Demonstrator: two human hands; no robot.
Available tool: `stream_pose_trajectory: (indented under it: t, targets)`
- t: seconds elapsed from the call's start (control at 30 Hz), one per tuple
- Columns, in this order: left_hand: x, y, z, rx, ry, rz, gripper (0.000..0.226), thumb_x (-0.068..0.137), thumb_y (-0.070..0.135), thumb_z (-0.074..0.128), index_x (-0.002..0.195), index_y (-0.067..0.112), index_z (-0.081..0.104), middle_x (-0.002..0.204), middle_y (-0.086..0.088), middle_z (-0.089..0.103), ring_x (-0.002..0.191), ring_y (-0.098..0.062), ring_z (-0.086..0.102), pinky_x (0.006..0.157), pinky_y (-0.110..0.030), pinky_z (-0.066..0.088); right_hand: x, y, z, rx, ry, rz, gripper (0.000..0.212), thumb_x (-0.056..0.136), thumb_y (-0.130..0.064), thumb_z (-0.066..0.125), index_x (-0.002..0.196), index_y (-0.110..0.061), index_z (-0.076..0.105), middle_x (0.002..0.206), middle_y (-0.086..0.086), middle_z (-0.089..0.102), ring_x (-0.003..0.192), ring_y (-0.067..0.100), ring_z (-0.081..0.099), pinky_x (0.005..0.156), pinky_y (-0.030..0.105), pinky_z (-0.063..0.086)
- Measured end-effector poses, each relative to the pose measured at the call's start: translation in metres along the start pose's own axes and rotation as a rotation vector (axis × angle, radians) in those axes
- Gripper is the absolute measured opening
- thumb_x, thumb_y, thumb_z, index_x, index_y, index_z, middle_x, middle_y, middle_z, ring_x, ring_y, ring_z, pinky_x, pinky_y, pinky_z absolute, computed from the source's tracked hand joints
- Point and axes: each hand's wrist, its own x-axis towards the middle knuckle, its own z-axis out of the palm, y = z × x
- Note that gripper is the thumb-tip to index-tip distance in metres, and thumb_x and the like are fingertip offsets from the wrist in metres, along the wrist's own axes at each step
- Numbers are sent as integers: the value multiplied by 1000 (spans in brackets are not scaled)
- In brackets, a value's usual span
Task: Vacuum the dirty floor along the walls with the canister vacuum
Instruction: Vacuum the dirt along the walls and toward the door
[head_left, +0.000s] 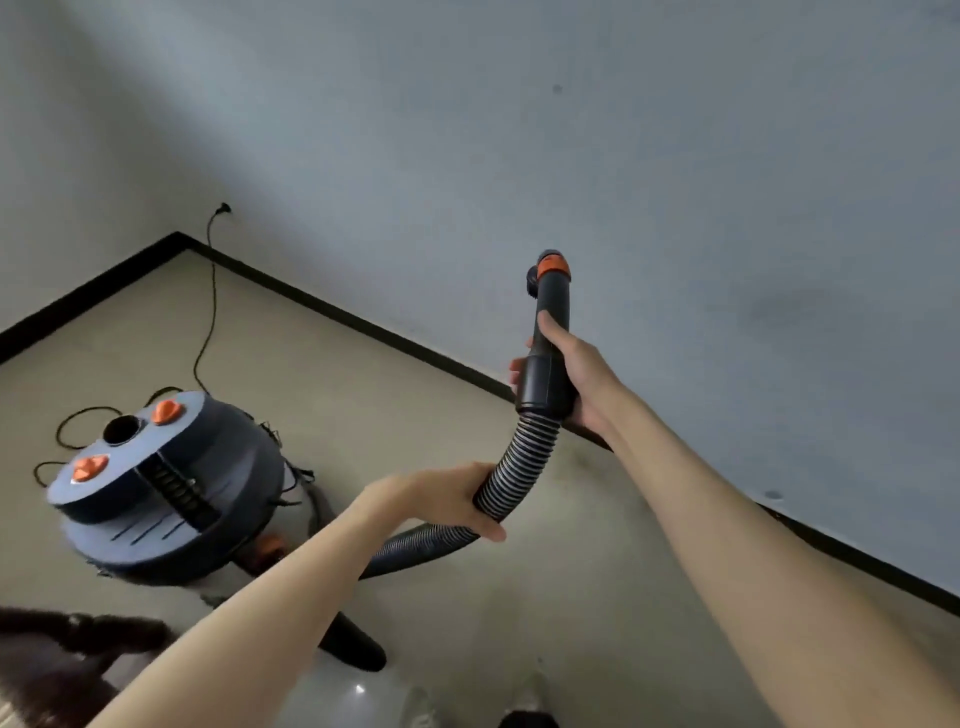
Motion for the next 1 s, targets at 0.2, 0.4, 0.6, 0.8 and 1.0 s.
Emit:
stream_pose_trajectory:
  t: [0.2,0.4,0.6,0.8,1.0]
  targets:
    - [60,62,48,48,67,91,54,83,26,72,128,12,45,104,5,52,95,-10,48,77,-20,35,-38,19,-94,1,179,-141,29,87,-28,71,101,-12,51,85,14,59,67,29,64,71,45,58]
    - [136,141,124,-58,42,100,55,79,29,75,125,12,51,110,0,59,101,-15,55,88,-26,44,-59,12,-208,-321,233,-274,18,87,-23,71,97,-20,56,87,11,63,65,23,63,57,34,57]
    - [195,199,140,-358,95,-8,30,99,17,47,128,7,52,116,-3,61,97,-16,60,86,-31,49,-73,10,-325,-642,158,-298,31,84,-29,74,108,-23,56,97,-4,62,86,14,63,81,34,54]
    - [238,257,110,-1026,293,-72,55,99,45,39,140,8,34,133,-12,54,114,-24,58,94,-42,49,-99,15,-405,-861,170,-241,44,81,-30,76,119,-25,56,96,-5,63,84,17,64,73,29,54]
    - [290,295,122,-1375,366,-197,33,96,32,53,107,3,43,102,-17,55,89,-30,62,74,-45,52,-101,40,-421,-876,117,-212,47,78,-26,76,121,-30,56,89,-7,65,70,16,67,69,32,57]
